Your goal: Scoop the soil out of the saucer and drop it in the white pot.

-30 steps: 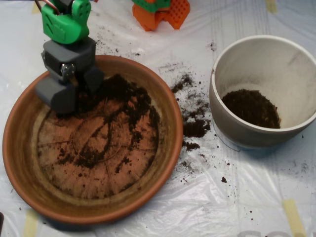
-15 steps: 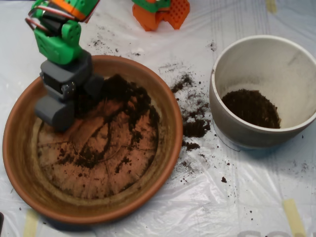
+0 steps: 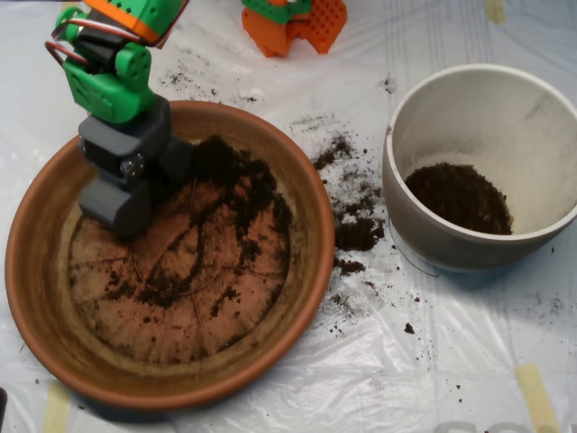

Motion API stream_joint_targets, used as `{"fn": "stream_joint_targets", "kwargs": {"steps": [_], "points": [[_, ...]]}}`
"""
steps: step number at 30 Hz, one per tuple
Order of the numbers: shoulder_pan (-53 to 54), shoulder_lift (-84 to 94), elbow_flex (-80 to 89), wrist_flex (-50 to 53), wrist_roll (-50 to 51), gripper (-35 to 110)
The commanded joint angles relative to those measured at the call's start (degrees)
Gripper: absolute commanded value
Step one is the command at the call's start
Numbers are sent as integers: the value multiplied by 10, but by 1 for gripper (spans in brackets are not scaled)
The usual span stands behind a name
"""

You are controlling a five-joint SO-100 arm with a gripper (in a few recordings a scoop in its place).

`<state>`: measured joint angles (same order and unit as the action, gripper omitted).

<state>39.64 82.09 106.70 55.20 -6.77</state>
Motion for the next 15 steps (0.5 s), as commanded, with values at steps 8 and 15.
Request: {"fn": "stream_joint_targets", "kwargs": {"steps": [8,15], "points": [[-34,95,47,33,-17,0],[-80,77,-64,142,-16,-1]]}}
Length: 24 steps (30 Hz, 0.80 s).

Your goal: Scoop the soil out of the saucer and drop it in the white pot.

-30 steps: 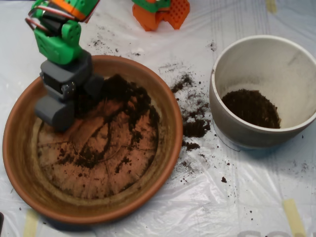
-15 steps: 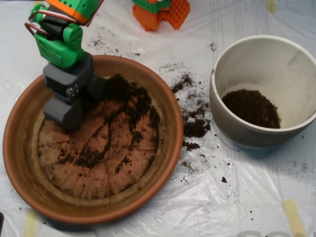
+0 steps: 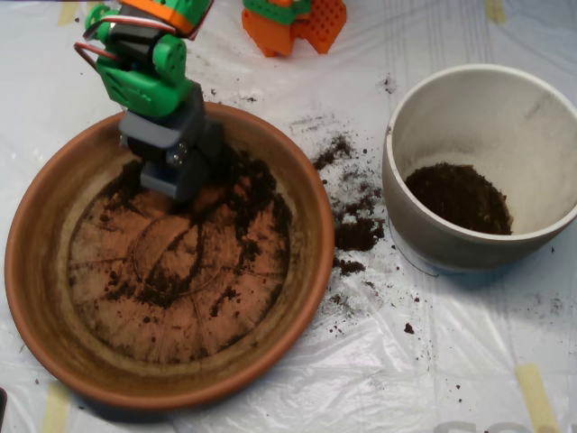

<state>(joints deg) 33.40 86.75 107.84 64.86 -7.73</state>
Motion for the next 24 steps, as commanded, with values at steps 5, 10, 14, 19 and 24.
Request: {"fn": "stream_joint_targets", "kwargs": {"steps": [5,10,14,19,24], "points": [[-62,25,-205,134,29,-1],[-122,-10,-344,224,55,-1],[-178,-5,-419,273,61,-1],[-250,26,-488,322,58,-1],[-316,86,-492,330,27,-1]]}}
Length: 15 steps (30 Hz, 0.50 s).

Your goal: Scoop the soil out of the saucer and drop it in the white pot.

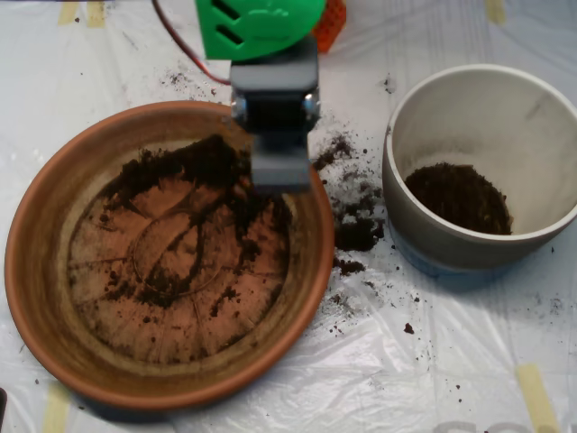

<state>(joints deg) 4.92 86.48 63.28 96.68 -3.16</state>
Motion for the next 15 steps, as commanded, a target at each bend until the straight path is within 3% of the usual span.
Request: {"fn": "stream_joint_targets", "kwargs": {"steps": [1,15], "points": [[-42,100,-45,11,-25,-1],[-247,132,-37,-15,-104,-1]]}}
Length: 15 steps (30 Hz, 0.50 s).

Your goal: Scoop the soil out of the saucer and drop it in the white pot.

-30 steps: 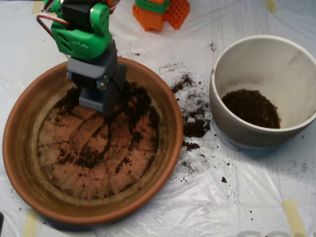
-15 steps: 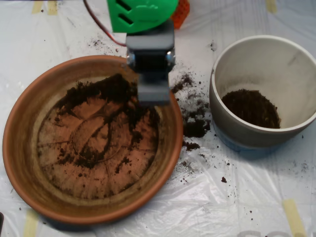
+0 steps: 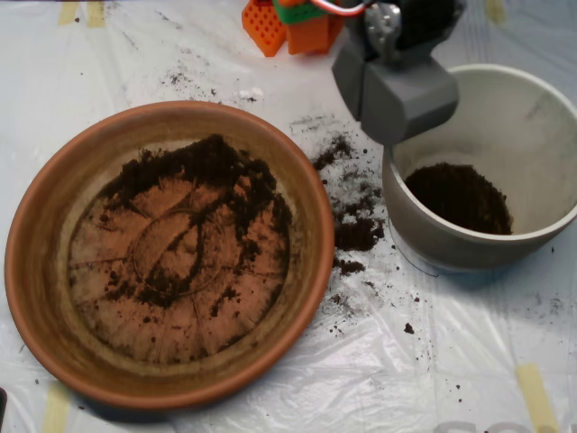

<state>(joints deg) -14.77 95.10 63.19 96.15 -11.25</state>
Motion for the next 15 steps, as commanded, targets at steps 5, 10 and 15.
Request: {"fn": "stream_joint_targets", "kwargs": {"steps": [5,10,15], "points": [[-116,38,-43,-15,-39,-1],[-134,29,-30,-34,-52,0],[-120,-4,-47,-12,-39,40]]}}
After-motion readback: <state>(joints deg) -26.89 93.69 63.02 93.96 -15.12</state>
